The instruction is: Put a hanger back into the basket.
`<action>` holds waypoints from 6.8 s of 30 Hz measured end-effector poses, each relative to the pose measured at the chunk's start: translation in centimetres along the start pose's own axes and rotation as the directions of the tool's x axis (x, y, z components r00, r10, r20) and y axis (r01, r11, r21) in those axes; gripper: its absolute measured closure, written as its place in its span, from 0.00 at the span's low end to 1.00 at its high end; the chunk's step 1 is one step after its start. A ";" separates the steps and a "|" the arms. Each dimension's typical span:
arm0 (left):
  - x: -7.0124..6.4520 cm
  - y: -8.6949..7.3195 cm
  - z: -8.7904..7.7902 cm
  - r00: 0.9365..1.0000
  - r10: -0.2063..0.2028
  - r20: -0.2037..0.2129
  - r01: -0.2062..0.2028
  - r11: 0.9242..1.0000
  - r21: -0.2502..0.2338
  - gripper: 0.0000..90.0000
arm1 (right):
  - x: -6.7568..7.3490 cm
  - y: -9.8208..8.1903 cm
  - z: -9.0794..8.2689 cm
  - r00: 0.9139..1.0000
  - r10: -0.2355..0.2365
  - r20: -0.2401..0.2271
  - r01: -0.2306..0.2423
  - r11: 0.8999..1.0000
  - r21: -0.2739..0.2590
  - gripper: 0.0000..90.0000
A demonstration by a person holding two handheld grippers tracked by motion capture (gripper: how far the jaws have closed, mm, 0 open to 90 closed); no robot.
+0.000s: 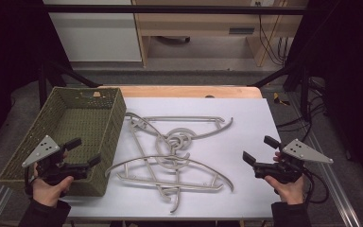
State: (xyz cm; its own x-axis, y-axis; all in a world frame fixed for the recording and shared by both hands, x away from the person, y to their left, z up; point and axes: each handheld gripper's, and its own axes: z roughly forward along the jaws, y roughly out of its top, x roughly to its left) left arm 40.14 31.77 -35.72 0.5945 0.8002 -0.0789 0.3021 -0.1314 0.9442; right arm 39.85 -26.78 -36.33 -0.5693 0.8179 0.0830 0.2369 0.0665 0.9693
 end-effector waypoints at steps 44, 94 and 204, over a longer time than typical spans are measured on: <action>0.0 0.0 0.3 0.999 0.034 -0.002 -0.034 0.999 0.039 0.03 | 6.2 -1.8 14.3 0.960 -0.114 -0.257 0.216 0.885 0.413 0.19; -0.5 -0.1 0.9 0.998 0.064 0.010 -0.065 0.995 0.080 0.05 | 5.4 -4.7 16.9 0.911 -0.129 -0.391 0.356 0.723 0.592 0.91; -11.1 -0.5 8.0 0.932 0.290 0.218 -0.355 0.852 0.384 0.92 | 4.6 1.8 7.1 0.939 -0.181 -0.293 0.231 0.962 0.144 0.38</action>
State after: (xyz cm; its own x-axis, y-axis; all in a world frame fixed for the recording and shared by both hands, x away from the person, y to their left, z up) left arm 39.34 18.29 -37.83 0.8041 0.5800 0.1308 0.3323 -0.6208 0.7100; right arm 43.25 -18.82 -35.81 -0.8082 0.5882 -0.0299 0.2100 0.3352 0.9185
